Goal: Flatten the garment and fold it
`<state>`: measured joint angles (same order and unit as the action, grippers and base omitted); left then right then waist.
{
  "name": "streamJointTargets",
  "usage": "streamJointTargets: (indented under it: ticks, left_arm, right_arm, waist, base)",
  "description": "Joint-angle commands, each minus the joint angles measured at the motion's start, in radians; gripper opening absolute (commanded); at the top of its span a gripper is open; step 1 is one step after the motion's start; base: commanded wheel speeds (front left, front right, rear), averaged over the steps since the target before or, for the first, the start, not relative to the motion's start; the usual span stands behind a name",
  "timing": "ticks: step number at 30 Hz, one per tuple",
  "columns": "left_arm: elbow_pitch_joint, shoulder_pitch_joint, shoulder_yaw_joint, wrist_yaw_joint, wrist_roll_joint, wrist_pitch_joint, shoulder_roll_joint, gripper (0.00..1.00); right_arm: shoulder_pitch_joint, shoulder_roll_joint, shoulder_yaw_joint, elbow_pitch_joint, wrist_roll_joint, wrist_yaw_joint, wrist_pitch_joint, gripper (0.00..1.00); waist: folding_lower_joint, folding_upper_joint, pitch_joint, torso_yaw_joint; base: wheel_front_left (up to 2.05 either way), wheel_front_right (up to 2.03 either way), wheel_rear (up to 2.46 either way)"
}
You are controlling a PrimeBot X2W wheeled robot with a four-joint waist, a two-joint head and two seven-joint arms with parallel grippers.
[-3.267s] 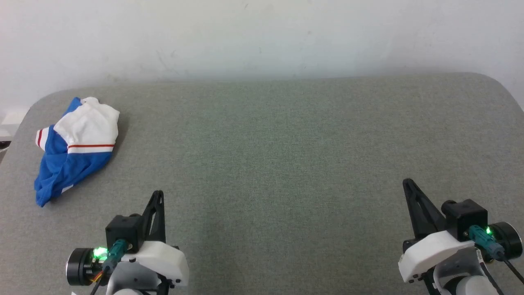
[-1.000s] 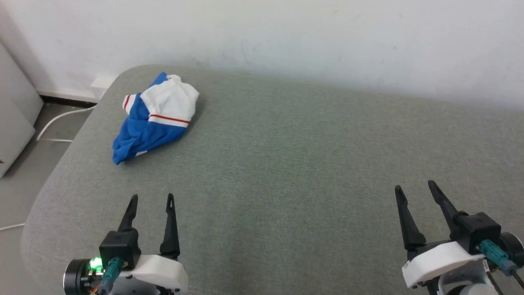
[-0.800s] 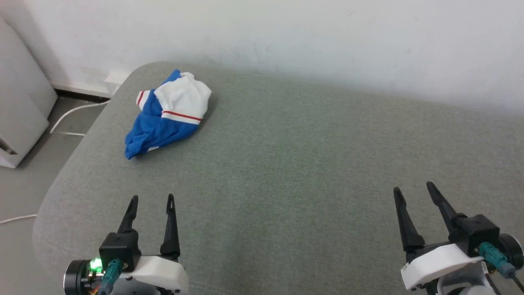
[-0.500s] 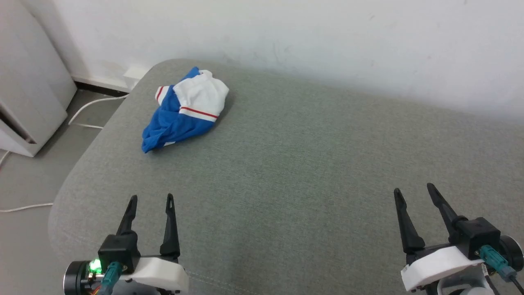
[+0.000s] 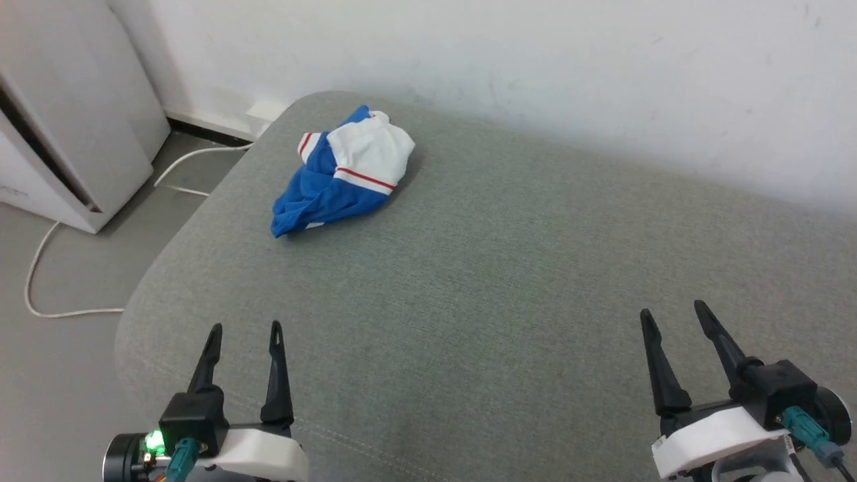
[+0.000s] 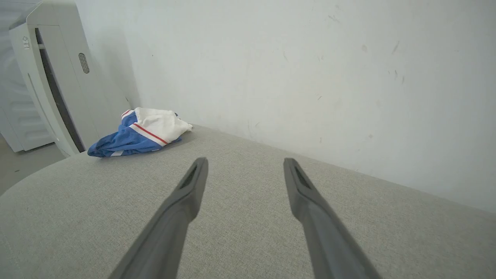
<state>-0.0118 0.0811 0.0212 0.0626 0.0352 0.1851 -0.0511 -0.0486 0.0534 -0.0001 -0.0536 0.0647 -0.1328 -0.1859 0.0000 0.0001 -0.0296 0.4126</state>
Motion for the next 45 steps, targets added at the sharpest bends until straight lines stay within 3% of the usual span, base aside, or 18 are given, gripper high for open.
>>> streamJointTargets:
  ticks: [1, 34, 45]
  left_arm:
    - [-0.006, 0.013, 0.002, 0.012, 0.002, 0.010, 0.001, 1.00]
    - [-0.011, 0.036, 0.011, 0.029, 0.016, 0.077, 0.001, 1.00]
    - [-0.016, 0.033, 0.017, 0.033, 0.022, 0.077, 0.001, 1.00]
  right_arm:
    - [-0.015, -0.002, 0.001, -0.006, 0.004, 0.002, -0.009, 1.00]
    - [-0.037, -0.003, 0.013, -0.046, 0.023, 0.002, -0.076, 1.00]
    - [-0.034, -0.003, 0.015, -0.042, 0.011, 0.002, -0.076, 1.00]
  waist:
    - [0.0000, -0.0001, 0.000, 0.012]
    - [0.0000, -0.0001, -0.005, 0.145]
    - [0.0000, -0.0001, 0.014, 0.140]
  base:
    - [0.00, 0.00, 0.00]
    - [0.00, 0.00, 0.00]
    - [0.00, 0.00, 0.00]
